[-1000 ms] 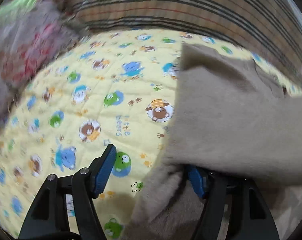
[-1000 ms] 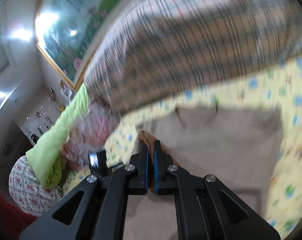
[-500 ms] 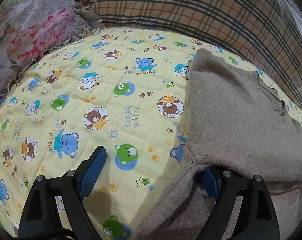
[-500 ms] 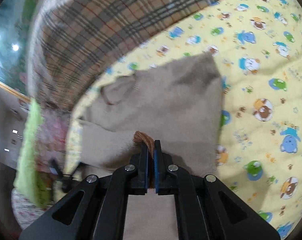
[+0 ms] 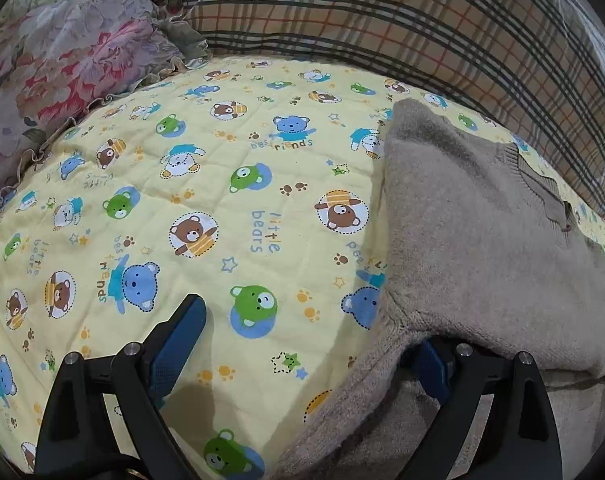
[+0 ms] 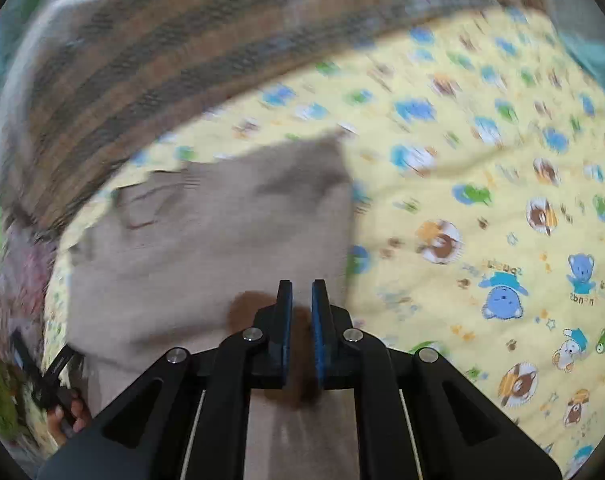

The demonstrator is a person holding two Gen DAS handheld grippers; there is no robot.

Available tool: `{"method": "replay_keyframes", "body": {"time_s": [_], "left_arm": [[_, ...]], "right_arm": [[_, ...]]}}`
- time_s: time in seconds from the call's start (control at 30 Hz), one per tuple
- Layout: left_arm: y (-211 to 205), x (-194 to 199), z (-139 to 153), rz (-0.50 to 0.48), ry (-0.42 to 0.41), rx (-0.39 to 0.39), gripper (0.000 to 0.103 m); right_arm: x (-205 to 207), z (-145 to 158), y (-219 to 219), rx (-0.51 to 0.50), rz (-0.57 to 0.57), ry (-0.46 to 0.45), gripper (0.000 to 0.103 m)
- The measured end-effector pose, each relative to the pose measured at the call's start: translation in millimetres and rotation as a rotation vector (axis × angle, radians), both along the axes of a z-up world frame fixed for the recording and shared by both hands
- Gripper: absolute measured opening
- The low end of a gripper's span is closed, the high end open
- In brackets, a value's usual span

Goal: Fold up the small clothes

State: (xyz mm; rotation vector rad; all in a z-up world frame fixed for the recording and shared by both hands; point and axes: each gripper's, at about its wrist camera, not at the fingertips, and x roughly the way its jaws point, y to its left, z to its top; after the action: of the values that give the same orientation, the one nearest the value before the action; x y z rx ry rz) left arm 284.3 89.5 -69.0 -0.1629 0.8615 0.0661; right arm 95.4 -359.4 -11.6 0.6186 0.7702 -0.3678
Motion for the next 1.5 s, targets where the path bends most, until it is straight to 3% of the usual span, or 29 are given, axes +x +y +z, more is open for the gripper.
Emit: {"method": "replay_keyframes", "body": {"time_s": [0.07, 0.13, 0.17, 0.2, 0.27, 0.33, 0.4, 0.47, 0.57, 0.67, 0.87, 0.97, 1.0, 1.03, 1.07, 1.2, 1.3, 1.37, 1.43, 1.5], "left_arm": [[-0.1, 0.0, -0.1, 0.001, 0.001, -0.002, 0.095], [0.7, 0.0, -0.3, 0.002, 0.003, -0.011, 0.095], [0.7, -0.2, -0.2, 0.002, 0.004, -0.014, 0.095], [0.7, -0.5, -0.3, 0.003, 0.005, -0.015, 0.095], [1.4, -1.0, -0.4, 0.004, 0.009, -0.021, 0.095], [1.8, -1.7, -0.6, 0.008, 0.018, -0.028, 0.095], [2.5, -4.3, -0.2, 0.012, 0.019, -0.033, 0.095], [2.4, -7.5, -0.5, 0.011, 0.024, -0.032, 0.095], [5.3, -12.5, -1.0, 0.015, 0.024, -0.046, 0.095], [7.8, -11.7, -2.4, 0.013, 0.028, -0.065, 0.096], [10.8, -13.7, -1.6, 0.022, 0.017, -0.080, 0.096], [15.0, -14.9, -1.0, 0.035, 0.011, -0.102, 0.097], [16.5, -15.1, -0.8, 0.043, 0.009, -0.106, 0.097], [17.9, -15.6, -0.5, 0.054, 0.007, -0.108, 0.097], [20.4, -16.3, -0.2, 0.065, 0.004, -0.116, 0.097], [27.2, -17.6, 0.7, 0.068, 0.001, -0.153, 0.097], [28.7, -19.4, 1.7, 0.045, 0.028, -0.155, 0.097], [31.4, -26.6, 2.9, 0.035, 0.039, -0.162, 0.096], [37.0, -39.0, 4.6, 0.044, 0.051, -0.173, 0.096], [42.2, -51.0, 4.3, 0.065, 0.057, -0.179, 0.096]], "right_arm": [[0.5, 4.8, 21.1, -0.034, 0.088, -0.044, 0.016], [7.1, -8.3, 33.4, 0.000, 0.180, -0.013, 0.034], [14.9, -28.8, 34.3, 0.008, 0.184, 0.109, 0.036], [18.4, -40.2, 31.6, -0.006, 0.164, 0.181, 0.032], [12.7, -39.0, 26.3, 0.006, 0.123, 0.174, 0.032], [12.1, -19.2, 33.2, -0.058, 0.067, 0.204, 0.036], [18.3, 8.9, 48.4, -0.141, 0.086, 0.135, 0.037], [36.8, 30.9, 65.8, -0.098, 0.186, 0.039, 0.041], [79.9, 48.6, 96.1, -0.081, 0.313, -0.029, 0.047], [141.9, 53.7, 136.0, -0.082, 0.472, -0.080, 0.054], [247.4, 33.2, 189.8, -0.076, 0.633, -0.091, 0.059], [283.1, 10.4, 204.8, -0.157, 0.620, -0.031, 0.056], [294.4, 1.3, 210.9, -0.181, 0.617, 0.009, 0.030], [307.0, -9.4, 215.2, -0.186, 0.622, 0.055, 0.016], [314.4, -16.0, 214.8, -0.175, 0.605, 0.057, 0.012], [306.3, -3.1, 188.8, -0.030, 0.461, -0.096, 0.013], [278.3, 6.8, 167.8, 0.076, 0.408, -0.135, 0.013], [247.1, 15.5, 156.0, 0.095, 0.394, -0.156, 0.015], [216.5, 22.6, 143.6, 0.102, 0.385, -0.176, 0.021], [178.7, 26.6, 131.3, 0.102, 0.361, -0.186, 0.041]]}}
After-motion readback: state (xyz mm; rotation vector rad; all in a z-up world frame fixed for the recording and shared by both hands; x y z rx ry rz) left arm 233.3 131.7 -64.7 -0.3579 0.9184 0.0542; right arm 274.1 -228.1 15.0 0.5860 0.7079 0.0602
